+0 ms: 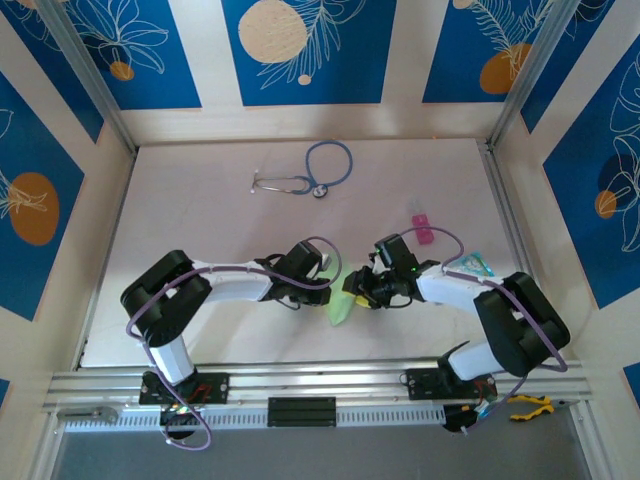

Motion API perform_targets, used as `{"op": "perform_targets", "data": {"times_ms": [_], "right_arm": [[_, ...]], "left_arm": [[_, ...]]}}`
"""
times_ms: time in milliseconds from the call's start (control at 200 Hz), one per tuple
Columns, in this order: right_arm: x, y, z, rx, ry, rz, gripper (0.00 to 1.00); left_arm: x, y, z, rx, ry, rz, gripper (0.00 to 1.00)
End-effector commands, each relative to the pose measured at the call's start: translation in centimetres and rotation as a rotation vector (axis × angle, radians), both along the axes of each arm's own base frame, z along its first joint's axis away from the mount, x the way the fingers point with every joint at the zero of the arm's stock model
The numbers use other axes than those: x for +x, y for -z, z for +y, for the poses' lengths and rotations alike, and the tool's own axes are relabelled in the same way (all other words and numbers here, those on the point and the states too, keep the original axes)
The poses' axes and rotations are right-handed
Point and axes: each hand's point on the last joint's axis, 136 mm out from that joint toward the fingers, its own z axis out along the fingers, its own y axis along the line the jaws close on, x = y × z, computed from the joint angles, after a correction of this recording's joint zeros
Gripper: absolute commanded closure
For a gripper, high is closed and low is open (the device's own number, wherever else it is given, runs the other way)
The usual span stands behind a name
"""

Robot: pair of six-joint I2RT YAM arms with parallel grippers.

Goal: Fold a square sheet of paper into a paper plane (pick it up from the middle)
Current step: Turn over the paper at the center of the table.

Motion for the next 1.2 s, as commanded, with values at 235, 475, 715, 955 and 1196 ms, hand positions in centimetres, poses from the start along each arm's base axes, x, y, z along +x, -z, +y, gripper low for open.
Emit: {"op": "perform_targets", "data": {"times_ms": [235, 475, 715, 955, 1196], "right_arm": [[1.8, -1.0, 0.9, 0.083, -0.082, -0.084, 0.57], [2.6, -1.3, 1.1, 0.113, -0.138, -0.147, 0.6], [3.2, -1.2, 0.8, 0.14, -0.136, -0.133, 0.63], [3.5, -0.7, 1.1, 0.157, -0.144, -0.115, 0.68], [3.9, -0.4, 1.3, 0.161, -0.147, -0.106, 0.72]], "left_arm": [[-0.6, 1.6, 0.9, 0.032, -0.008, 0.049, 0.94], [-0.7, 1.6, 0.9, 0.032, -0.008, 0.05, 0.95], [-0.7, 1.7, 1.0, 0.035, -0.009, 0.053, 0.95], [-0.8, 1.7, 1.2, 0.037, -0.01, 0.051, 0.95], [-1.2, 1.7, 1.3, 0.038, -0.001, 0.059, 0.95]]}}
